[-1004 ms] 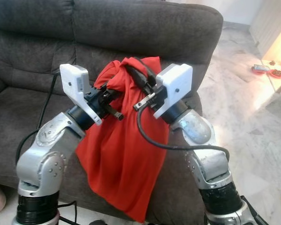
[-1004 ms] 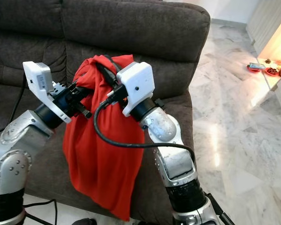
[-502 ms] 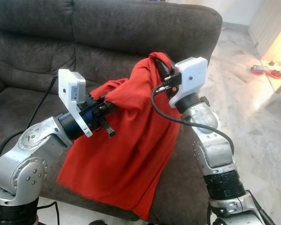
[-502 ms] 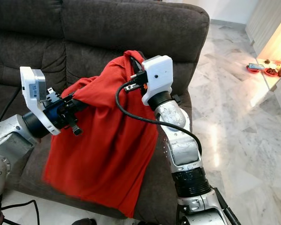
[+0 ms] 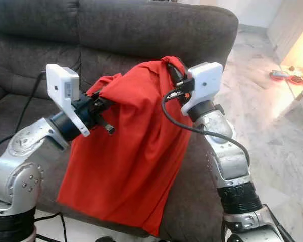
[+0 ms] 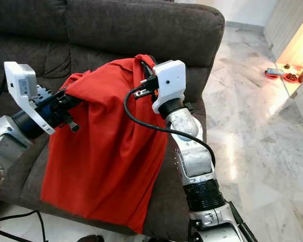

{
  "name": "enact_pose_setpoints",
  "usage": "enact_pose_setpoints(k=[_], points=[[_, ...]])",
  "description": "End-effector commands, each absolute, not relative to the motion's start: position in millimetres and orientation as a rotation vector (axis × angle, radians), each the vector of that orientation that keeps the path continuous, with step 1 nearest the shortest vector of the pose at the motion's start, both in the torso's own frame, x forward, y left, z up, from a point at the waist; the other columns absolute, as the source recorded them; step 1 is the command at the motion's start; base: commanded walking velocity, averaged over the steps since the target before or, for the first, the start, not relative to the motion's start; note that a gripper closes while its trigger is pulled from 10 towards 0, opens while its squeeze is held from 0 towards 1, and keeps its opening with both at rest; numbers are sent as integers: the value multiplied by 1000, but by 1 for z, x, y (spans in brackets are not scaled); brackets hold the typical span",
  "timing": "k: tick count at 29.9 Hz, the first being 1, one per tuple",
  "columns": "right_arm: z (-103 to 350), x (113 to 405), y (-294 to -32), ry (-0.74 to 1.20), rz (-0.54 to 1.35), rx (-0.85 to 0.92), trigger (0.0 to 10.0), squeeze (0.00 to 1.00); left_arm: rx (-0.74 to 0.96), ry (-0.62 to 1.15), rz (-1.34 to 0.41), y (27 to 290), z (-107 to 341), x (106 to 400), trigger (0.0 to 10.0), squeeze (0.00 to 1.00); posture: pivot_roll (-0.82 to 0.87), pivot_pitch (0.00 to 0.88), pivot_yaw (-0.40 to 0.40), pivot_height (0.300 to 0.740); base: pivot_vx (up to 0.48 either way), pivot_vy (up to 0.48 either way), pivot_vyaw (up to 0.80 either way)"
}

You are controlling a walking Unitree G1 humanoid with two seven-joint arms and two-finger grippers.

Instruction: Move the pillow to the sofa from floor

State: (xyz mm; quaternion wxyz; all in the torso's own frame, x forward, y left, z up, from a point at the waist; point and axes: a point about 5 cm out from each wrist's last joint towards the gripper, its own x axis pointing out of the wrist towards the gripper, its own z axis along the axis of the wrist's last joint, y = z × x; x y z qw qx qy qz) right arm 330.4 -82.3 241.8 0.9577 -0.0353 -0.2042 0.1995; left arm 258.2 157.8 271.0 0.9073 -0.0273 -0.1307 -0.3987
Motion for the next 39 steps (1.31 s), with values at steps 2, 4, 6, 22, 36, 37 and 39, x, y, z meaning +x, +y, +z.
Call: enact_pose_setpoints(k=[2, 4, 6, 22, 36, 37, 39], points=[[262, 328, -77, -510, 424, -74, 10000, 0, -40, -312, -914, 149, 278, 249, 10000, 0, 162, 73, -110, 740, 0, 0, 0], [259, 328, -77, -501, 425, -75, 10000, 0, -56, -289, -934, 147, 273, 247, 10000, 0, 162, 75, -110, 740, 0, 0, 0], [257, 328, -77, -497, 425, -75, 10000, 0, -60, -275, -942, 146, 270, 246, 10000, 0, 161, 74, -110, 740, 0, 0, 0], [249, 331, -81, -469, 407, -83, 10000, 0, 37, -270, -578, 200, 261, 264, 10000, 0, 164, 83, -114, 740, 0, 0, 0], [244, 333, -84, -451, 387, -85, 10000, 0, 70, -296, -446, 178, 247, 290, 10000, 0, 154, 83, -111, 740, 0, 0, 0], [244, 333, -84, -449, 385, -86, 10000, 0, 76, -293, -447, 178, 246, 290, 10000, 0, 154, 83, -111, 740, 0, 0, 0], [241, 334, -87, -438, 374, -90, 10000, 0, 94, -292, -440, 176, 245, 292, 10000, 0, 152, 82, -109, 740, 0, 0, 0]])
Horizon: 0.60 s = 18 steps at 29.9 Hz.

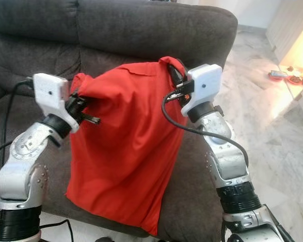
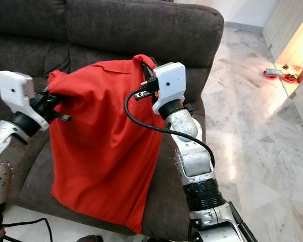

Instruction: Move the pillow to the sofa from floor

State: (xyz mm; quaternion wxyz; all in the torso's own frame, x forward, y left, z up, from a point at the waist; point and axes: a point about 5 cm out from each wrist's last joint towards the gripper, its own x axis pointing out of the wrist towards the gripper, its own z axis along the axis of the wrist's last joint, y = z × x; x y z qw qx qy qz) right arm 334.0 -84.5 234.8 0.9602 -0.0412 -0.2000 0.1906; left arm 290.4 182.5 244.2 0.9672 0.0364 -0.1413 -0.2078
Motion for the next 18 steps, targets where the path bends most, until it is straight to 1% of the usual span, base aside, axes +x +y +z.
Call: enact_pose_setpoints(k=[1, 5, 11, 12, 13, 14, 15, 16, 17, 18], points=[[240, 334, -88, -433, 369, -93, 10000, 0, 97, -293, -437, 176, 245, 292, 10000, 0, 153, 82, -109, 740, 0, 0, 0], [238, 335, -91, -421, 354, -94, 10000, 0, 118, -300, -421, 178, 246, 293, 10000, 0, 153, 83, -109, 740, 0, 0, 0], [238, 336, -88, -423, 367, -91, 10000, 0, 148, -313, -413, 180, 247, 293, 10000, 0, 160, 81, -111, 740, 0, 0, 0], [238, 335, -87, -425, 371, -89, 10000, 0, 150, -314, -412, 180, 247, 293, 10000, 165, 160, 81, -111, 740, 0, 0, 0], [238, 335, -87, -425, 371, -89, 10000, 0, 150, -314, -412, 180, 247, 293, 10000, 165, 160, 81, -111, 740, 0, 0, 0], [238, 335, -87, -426, 375, -87, 10000, 0, 151, -315, -411, 180, 247, 293, 10000, 353, 160, 81, -111, 740, 0, 0, 0], [239, 335, -86, -427, 381, -83, 10000, 278, 151, -317, -411, 180, 247, 294, 10000, 1000, 159, 78, -110, 740, 0, 0, 0], [239, 335, -85, -427, 384, -81, 10000, 278, 152, -320, -410, 179, 247, 294, 10000, 1000, 158, 78, -110, 740, 0, 0, 0], [239, 335, -85, -428, 392, -73, 10000, 1000, 147, -328, -413, 179, 248, 295, 10000, 1000, 158, 78, -110, 740, 0, 0, 0], [239, 334, -85, -429, 393, -72, 10000, 1000, 147, -330, -414, 178, 249, 295, 10000, 1000, 158, 78, -110, 740, 0, 0, 0]])
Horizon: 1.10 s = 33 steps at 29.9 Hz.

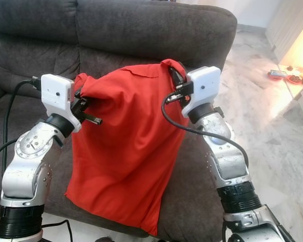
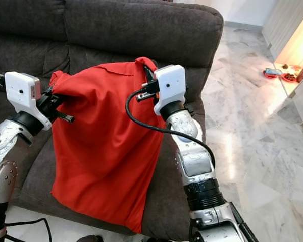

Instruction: Move the pillow to the sofa from floor

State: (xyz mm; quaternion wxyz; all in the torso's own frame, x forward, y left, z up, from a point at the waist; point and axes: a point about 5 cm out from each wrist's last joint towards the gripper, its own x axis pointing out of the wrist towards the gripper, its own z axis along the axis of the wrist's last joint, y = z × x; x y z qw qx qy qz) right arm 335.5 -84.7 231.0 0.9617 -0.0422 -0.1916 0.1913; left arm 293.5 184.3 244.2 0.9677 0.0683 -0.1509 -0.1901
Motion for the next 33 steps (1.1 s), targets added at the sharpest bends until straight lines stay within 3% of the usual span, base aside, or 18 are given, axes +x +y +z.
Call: enact_pose_setpoints(k=[1, 13, 14, 17, 18, 21, 22, 23, 25, 29, 31, 33], points=[[240, 334, -85, -430, 393, -72, 10000, 1000, 147, -331, -414, 178, 249, 295, 10000, 1000, 156, 77, -111, 740, 0, 0, 0], [240, 333, -83, -439, 402, -80, 10000, 1000, 149, -332, -438, 174, 249, 293, 10000, 1000, 160, 83, -112, 740, 0, 0, 0], [240, 334, -84, -437, 388, -88, 10000, 886, 148, -332, -439, 174, 249, 293, 10000, 1000, 159, 84, -112, 740, 0, 0, 0], [239, 334, -85, -436, 382, -89, 10000, 886, 147, -331, -438, 174, 249, 293, 10000, 1000, 159, 84, -112, 740, 0, 0, 0], [238, 335, -88, -431, 366, -94, 10000, 0, 150, -331, -436, 174, 249, 293, 10000, 1000, 156, 84, -111, 740, 0, 0, 0], [236, 336, -92, -423, 347, -97, 10000, 0, 149, -328, -431, 174, 247, 293, 10000, 1000, 157, 85, -110, 740, 0, 0, 0], [230, 339, -105, -398, 298, -103, 10000, 0, 152, -316, -412, 175, 243, 294, 10000, 1000, 156, 85, -109, 740, 0, 0, 0], [223, 342, -119, -372, 242, -107, 10000, 0, 156, -296, -388, 177, 236, 294, 10000, 8, 158, 86, -107, 740, 0, 0, 0], [206, 346, -151, -302, 126, -133, 10000, 0, 165, -242, -343, 183, 219, 294, 10000, 0, 155, 88, -104, 740, 0, 0, 0], [188, 347, -181, -228, 19, -148, 10000, 0, 157, -191, -289, 191, 203, 294, 10000, 0, 154, 87, -103, 740, 0, 0, 0], [166, 343, -217, -134, -113, -138, 10000, 0, 172, -125, -207, 203, 183, 293, 10000, 0, 147, 88, -97, 740, 0, 0, 0], [159, 340, -229, -101, -158, -133, 10000, 0, 173, -102, -175, 207, 177, 292, 10000, 0, 146, 88, -96, 740, 0, 0, 0]])
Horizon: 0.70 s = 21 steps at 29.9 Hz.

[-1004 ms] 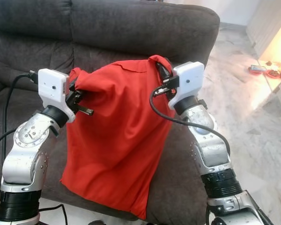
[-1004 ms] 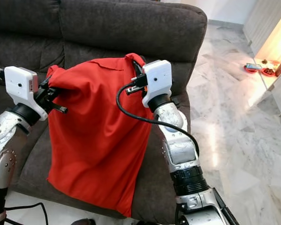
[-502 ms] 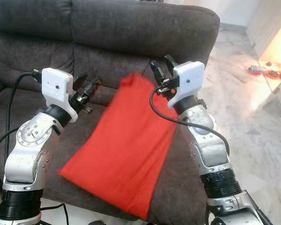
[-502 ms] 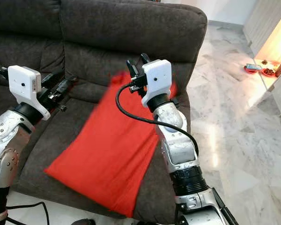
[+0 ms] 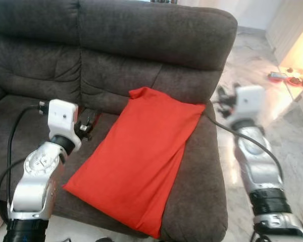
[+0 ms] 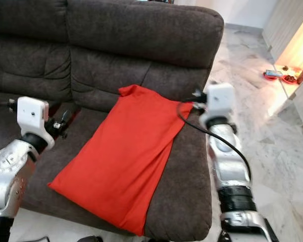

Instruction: Move the pillow to the sofa from floor

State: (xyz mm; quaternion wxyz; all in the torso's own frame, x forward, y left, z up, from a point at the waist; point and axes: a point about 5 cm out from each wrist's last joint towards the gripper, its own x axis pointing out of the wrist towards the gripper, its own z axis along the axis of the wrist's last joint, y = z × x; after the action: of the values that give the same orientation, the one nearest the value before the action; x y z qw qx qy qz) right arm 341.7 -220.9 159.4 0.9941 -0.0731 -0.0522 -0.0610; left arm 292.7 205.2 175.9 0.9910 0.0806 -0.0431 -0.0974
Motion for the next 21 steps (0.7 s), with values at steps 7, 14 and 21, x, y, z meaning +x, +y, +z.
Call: enact_pose_setpoints(k=[7, 14, 21], points=[[74, 299, -294, 245, -400, -152, 10000, 0, 193, 53, 26, 232, 126, 280, 10000, 0, 142, 95, -83, 740, 0, 0, 0], [-3, 240, -307, 609, -420, -193, 10000, 0, 232, 229, 54, 235, 67, 252, 10000, 0, 139, 92, -81, 740, 0, 0, 0], [-43, 190, -304, 802, -432, -157, 10000, 0, 252, 378, 55, 235, 23, 235, 10000, 0, 140, 90, -71, 740, 0, 0, 0]])
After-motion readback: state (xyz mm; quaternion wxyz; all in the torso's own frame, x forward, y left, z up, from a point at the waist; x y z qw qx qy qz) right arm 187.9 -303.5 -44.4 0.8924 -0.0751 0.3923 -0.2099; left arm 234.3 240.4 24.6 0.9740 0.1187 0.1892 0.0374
